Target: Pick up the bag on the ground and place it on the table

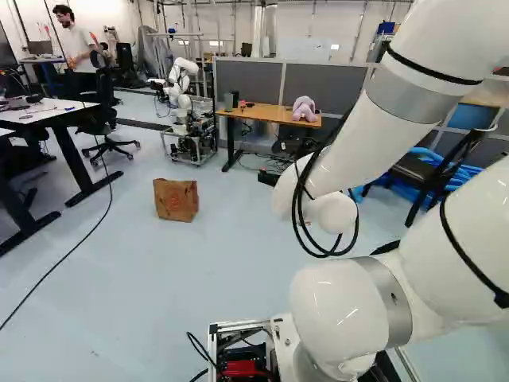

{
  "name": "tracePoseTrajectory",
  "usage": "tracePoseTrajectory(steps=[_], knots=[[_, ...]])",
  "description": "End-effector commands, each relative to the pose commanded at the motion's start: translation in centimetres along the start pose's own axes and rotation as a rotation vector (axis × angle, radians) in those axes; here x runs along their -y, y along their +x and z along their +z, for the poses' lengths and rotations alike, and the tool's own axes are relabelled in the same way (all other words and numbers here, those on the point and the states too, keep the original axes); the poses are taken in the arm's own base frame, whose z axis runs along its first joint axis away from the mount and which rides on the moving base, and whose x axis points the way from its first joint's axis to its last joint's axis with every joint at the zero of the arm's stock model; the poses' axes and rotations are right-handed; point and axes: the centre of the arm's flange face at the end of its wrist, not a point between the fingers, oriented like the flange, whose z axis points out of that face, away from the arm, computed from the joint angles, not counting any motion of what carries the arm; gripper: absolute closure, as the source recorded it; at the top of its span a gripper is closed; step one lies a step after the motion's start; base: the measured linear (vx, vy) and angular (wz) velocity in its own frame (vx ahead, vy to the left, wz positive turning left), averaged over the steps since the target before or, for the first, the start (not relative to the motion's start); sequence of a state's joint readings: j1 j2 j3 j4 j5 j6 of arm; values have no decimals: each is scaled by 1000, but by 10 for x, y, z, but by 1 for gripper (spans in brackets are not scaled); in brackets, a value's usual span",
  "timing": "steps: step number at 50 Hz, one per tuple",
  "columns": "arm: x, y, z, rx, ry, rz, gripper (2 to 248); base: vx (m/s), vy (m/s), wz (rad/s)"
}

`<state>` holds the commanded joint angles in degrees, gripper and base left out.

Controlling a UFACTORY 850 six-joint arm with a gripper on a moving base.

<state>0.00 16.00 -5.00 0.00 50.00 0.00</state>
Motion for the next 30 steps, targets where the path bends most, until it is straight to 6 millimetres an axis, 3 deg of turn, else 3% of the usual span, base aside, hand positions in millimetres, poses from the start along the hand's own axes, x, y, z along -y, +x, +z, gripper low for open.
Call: tracePoseTrajectory(steps=[30], knots=[[0, 0, 0, 0, 0, 0, 3, 61, 59, -8]])
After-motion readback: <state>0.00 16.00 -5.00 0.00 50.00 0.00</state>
